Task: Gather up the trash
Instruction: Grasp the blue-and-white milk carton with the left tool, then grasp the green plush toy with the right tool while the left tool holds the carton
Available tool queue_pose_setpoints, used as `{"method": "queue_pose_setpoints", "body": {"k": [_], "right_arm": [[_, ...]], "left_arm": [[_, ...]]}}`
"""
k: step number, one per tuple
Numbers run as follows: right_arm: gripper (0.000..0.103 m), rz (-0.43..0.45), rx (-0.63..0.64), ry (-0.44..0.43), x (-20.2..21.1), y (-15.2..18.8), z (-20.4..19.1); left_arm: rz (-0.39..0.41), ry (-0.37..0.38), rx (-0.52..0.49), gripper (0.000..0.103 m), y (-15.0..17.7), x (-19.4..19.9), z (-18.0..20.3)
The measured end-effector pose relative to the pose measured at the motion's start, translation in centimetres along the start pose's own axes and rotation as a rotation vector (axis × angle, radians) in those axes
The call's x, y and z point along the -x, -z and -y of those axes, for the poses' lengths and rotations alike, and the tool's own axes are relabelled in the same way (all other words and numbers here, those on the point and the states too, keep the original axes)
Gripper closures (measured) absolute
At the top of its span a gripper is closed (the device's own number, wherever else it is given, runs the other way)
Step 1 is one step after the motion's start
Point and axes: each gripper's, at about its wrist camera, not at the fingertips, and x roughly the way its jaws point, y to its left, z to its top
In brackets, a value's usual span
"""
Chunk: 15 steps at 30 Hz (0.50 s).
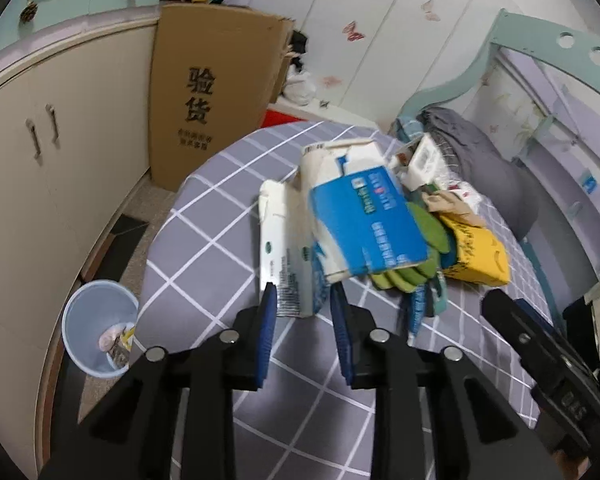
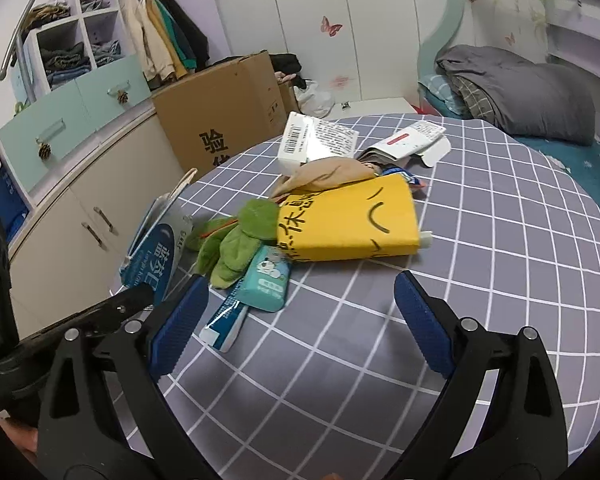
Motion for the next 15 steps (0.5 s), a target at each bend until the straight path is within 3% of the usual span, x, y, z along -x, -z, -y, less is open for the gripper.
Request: {"method": "queue_pose_setpoints", "body": {"k": [8,9,11,15], "right_arm": [[0.011,-0.013,0.011,0.009,-0.7,0.0,-0.2],[0.011,-0.013,0.018,0.012,-0.8,-0.1,-0.3],[0.011,-0.012,0.029,0.013,-1.0,-0.3,-0.6],[0.011,0.003,0.073,0.015,-1.0,-1.1,-1.7]], "left_arm": [[0.044,-0.081,-0.044,0.070,-0.8,-0.3,0.8],[0.046,-0.077,-0.045,0.075,-1.0,-0.4,0.9],[0.044,-0.052,-0.034,0.098,-1.2,-0.4,0.8],[0.102,-0.046,-0.012,0.099,-1.5,0.8,0.3]]}}
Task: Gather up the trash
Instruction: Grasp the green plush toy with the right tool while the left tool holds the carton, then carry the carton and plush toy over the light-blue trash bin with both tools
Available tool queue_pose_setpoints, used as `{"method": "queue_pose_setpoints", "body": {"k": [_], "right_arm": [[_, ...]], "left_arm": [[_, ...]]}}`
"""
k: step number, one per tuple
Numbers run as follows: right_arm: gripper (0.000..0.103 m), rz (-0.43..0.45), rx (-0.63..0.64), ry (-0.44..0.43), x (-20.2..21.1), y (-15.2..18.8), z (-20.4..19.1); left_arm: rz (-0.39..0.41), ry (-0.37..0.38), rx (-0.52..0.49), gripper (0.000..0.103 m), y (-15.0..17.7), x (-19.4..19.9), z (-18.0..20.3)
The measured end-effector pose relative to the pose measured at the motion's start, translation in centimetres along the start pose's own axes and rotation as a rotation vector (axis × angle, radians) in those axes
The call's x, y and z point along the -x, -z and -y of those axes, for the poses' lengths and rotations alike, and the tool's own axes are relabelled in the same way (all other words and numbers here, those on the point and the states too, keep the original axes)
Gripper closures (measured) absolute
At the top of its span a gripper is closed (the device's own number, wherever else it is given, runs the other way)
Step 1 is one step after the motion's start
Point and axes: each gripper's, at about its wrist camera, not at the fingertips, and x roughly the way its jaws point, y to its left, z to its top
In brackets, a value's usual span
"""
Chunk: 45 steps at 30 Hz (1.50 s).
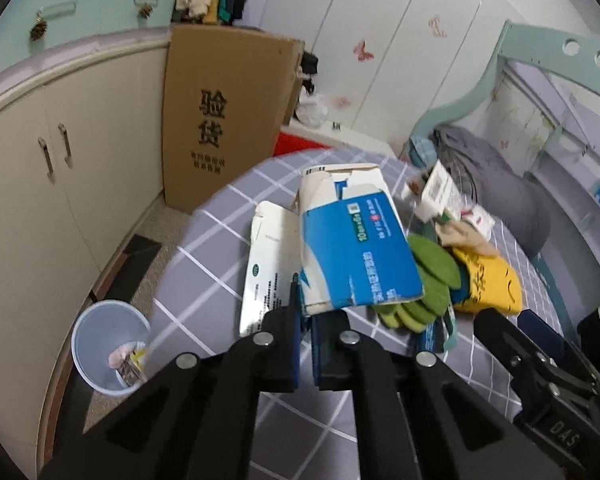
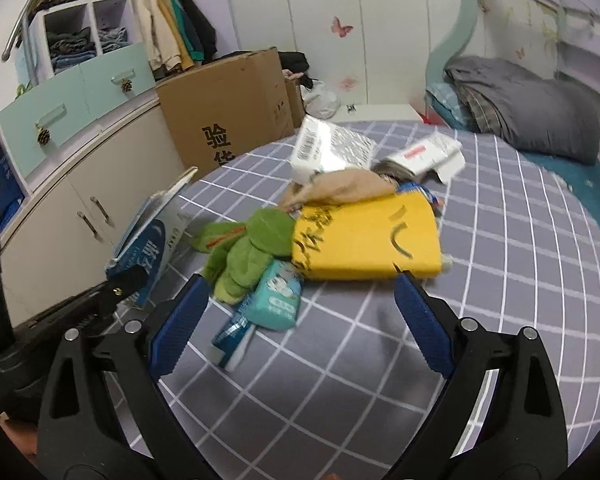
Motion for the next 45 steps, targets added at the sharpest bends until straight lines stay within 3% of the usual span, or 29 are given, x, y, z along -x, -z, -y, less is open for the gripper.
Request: {"method": "queue_pose_setpoints", "body": {"k": [4,8,13,14,15,16,17,21,26,32,38,45], "right_arm": [[0.011,0.016,0.078,-0.013,-0.5,-1.3,-1.9],[0.012,-0.051,0.188,-0.019,-3.0,-2.3,-4.5],[0.041,-0.172,0.260,0.015,-7.3,-2.6,-6.1],[0.045,-0.181,0.285,0.049,-7.9,-2.5,-6.4],[0.061,-0.186,0.295,0.066,-8.2,-2.4,-6.6],[0.067,-0.200,0.291,0.062,-8.4,-2.3,-6.6],[0.069,-0.206,0.284,0.059,-8.6,-2.4,-6.5],[0.090,-0.179,0.295,0.067,-7.9,-2.5,-6.8],[0.092,-0.069,0.264,0.017,-4.1,-3.7,-7.6],[0.092,0.001,0.216,-0.120,0.2,-5.8,-9.3],[0.092,0.010,0.209,-0.225,2.4,-6.0,-12.3],[0.092,-0.063,0.253,-0.346,1.4,-3.8,-18.4]], "left_arm": [[0.053,-0.003,0.003,0.099,-0.5,1.4,-0.7],[0.084,-0.022,-0.002,0.099,-0.8,2.4,-1.5],[0.084,-0.038,-0.001,0.099,-0.9,3.0,-2.8],[0.081,-0.038,0.000,0.099,-0.9,3.1,-3.1],[0.078,-0.040,-0.003,0.099,-0.9,3.2,-3.4],[0.078,-0.041,-0.006,0.099,-0.9,3.3,-3.7],[0.077,-0.042,-0.009,0.099,-0.9,3.4,-3.9],[0.061,-0.031,0.002,0.099,-1.0,3.8,-4.9],[0.085,-0.016,0.021,0.099,-1.3,5.3,-6.3],[0.113,0.000,0.050,0.099,-1.7,7.4,-7.8],[0.140,-0.007,0.098,0.099,-1.9,9.6,-10.1],[0.130,-0.081,0.176,0.099,-1.4,11.1,-15.2]]}}
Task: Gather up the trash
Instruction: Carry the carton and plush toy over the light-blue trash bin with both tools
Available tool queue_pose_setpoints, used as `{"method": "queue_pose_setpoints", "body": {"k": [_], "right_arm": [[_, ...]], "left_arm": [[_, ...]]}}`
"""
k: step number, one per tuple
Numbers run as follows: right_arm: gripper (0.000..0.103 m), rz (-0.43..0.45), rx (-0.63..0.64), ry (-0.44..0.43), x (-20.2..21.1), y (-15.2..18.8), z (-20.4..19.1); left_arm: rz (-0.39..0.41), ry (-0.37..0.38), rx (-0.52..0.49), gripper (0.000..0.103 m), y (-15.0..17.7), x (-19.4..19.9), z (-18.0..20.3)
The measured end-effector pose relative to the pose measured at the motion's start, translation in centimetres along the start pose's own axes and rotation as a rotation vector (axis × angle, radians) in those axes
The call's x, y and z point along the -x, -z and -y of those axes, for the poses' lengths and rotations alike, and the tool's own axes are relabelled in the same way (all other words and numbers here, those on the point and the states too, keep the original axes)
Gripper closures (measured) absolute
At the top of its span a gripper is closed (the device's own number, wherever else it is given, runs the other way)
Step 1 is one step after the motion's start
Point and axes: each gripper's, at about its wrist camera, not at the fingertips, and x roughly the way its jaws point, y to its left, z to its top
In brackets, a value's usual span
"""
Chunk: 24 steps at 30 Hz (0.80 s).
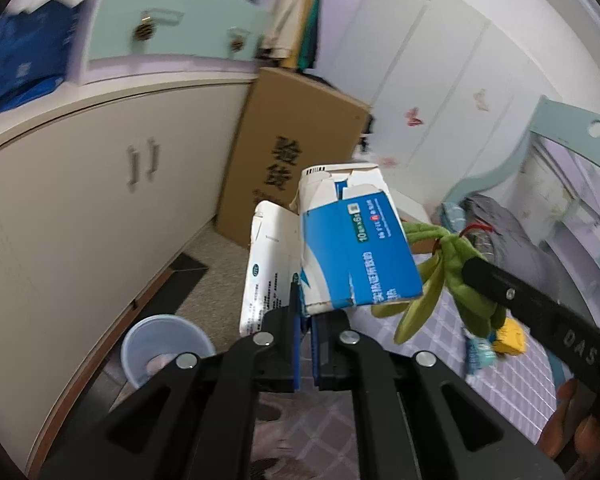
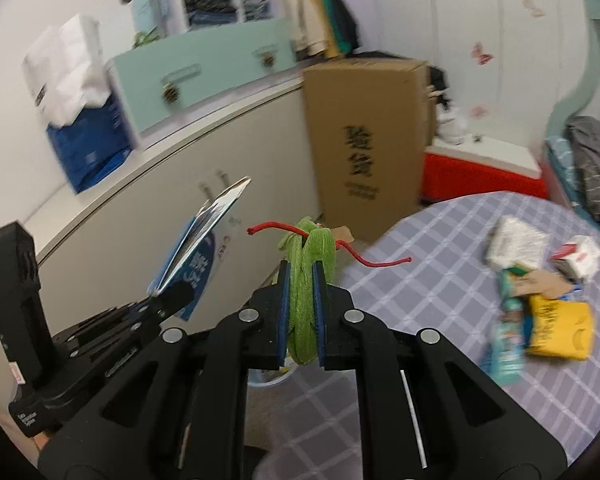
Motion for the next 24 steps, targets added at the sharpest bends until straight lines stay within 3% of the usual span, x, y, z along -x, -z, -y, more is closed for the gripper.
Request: {"method": "queue_pose_setpoints", "body": {"k": [11,12,14,15,17,19,24], "right_arm": [[0.092,-0.162,0.040,-0.167,-10.8,1.5,-8.4],[0.089,-0.164,0.039,-0.182,-12.2,1.6,-9.2],[0.058,-0.169,0.055,-0.165,-14.3,1.7,-10.3],[0.037,-0.170,0.066,-0.166,-15.8,2.0,-10.9],[0.037,-0.196,0.093,-0.130,-17.8,2.6,-11.6],[0.037,-0.248,0.064,-0.149,-19.1,3.4,-11.5],[0.037,-0.272,0.069,-0.108,-19.0,4.6,-10.6]], "left_arm": [[-0.072,-0.196,0.118,0.099,0.6,-1.6,-11.7],[-0.074,-0.220,0.125,0.099,0.6,-1.8,-12.6],[-0.080,-0.263,0.132,0.099,0.6,-2.3,-14.0],[-0.091,-0.280,0.140,0.099,0.7,-2.7,-14.7],[-0.119,-0.295,0.155,0.099,0.9,-3.4,-16.1],[-0.141,-0.310,0.151,0.099,1.2,-3.9,-16.7],[-0.172,-0.300,0.144,0.099,1.8,-5.1,-16.9]]}}
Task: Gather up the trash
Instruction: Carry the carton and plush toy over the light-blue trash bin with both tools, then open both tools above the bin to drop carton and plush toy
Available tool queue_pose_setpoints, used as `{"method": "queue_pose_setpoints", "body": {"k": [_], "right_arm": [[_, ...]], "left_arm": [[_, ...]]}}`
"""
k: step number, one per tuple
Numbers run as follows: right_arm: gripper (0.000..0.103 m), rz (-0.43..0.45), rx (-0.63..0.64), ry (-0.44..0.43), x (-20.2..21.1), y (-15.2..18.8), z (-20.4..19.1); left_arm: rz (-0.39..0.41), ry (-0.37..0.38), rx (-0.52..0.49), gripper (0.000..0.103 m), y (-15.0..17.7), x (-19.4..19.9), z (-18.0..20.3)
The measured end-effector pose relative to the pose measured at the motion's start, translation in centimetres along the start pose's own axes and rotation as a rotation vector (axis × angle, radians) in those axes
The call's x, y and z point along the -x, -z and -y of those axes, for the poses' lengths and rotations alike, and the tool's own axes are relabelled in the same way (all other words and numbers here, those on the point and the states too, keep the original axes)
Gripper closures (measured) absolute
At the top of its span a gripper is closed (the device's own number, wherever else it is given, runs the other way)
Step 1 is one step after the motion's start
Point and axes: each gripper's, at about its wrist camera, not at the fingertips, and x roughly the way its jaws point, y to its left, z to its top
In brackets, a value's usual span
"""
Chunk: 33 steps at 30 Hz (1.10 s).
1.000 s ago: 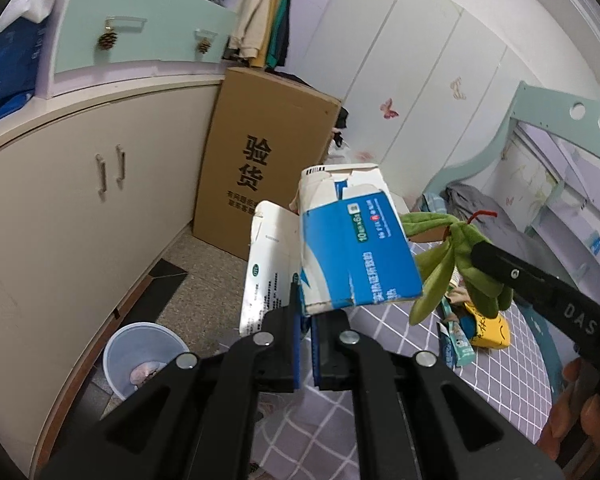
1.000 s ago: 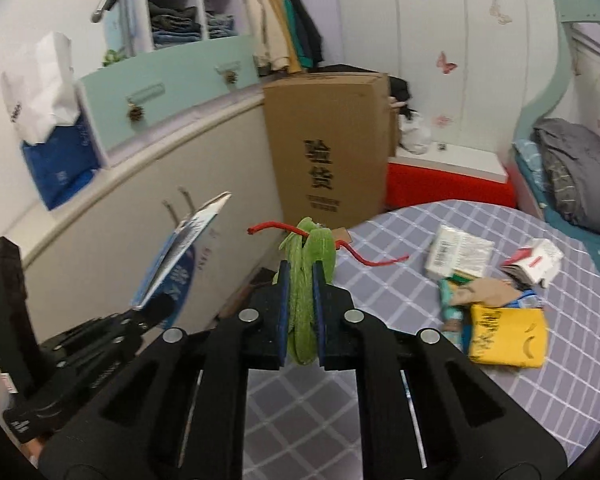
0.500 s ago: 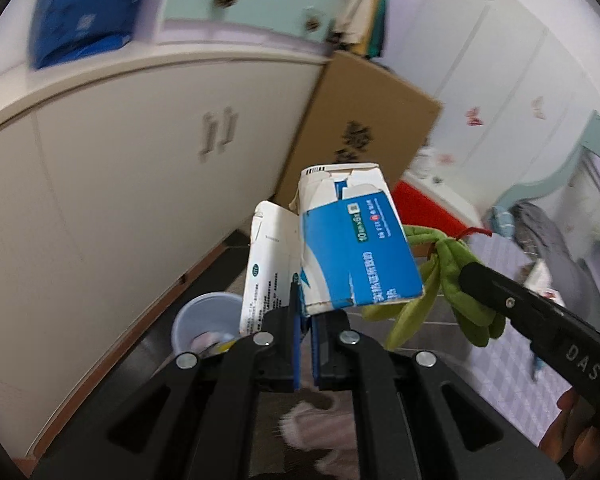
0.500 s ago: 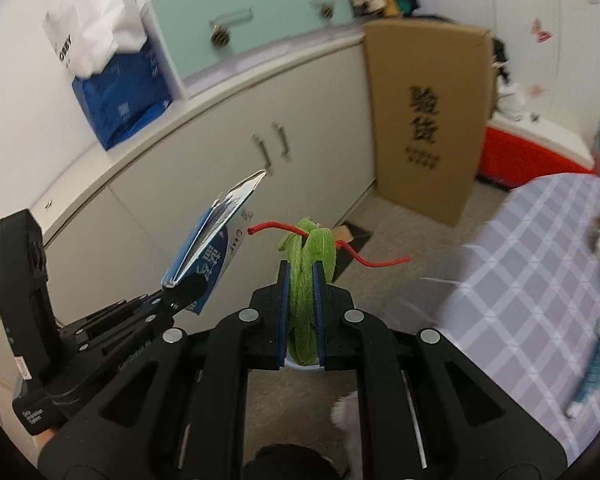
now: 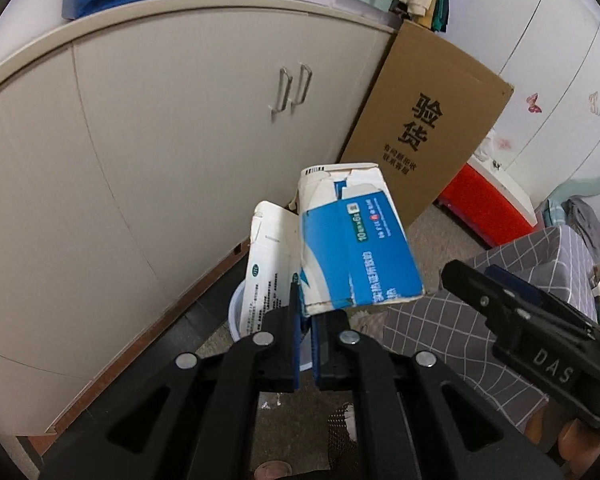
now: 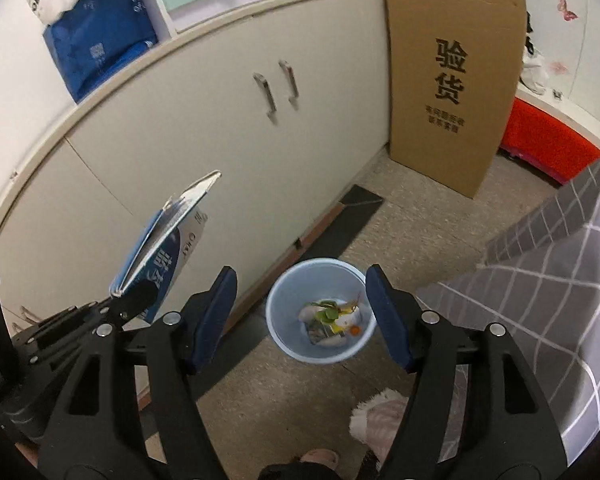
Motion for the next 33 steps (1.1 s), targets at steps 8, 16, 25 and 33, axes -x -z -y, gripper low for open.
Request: {"method": "queue_pose_setpoints", "body": {"k": [8,16,25,33], "right_arm": [[0.029,0.042,-0.021,0.094,2.1,0.9,1.8],[0.027,0.152,-0.033,0.135,4.4,0.9,2.4],[0.022,0.248,-0.086,0.151,6.1,0.6,3.6],[0.021,0.223,-0.095,0.152,5.5,1.0,4.0]], "left_arm": [[-0.016,0.018,-0.044,0.099,0.5,-0.6,2.5],[-0.022,0.015,-0.069,0.099,0.2,-0.8,3.9],[0.009,0.018,-0.036,0.086,-1.6,-1.5,4.7],[0.018,-0.013,-0.061,0.029,-1.4,-1.3,5.1]]}}
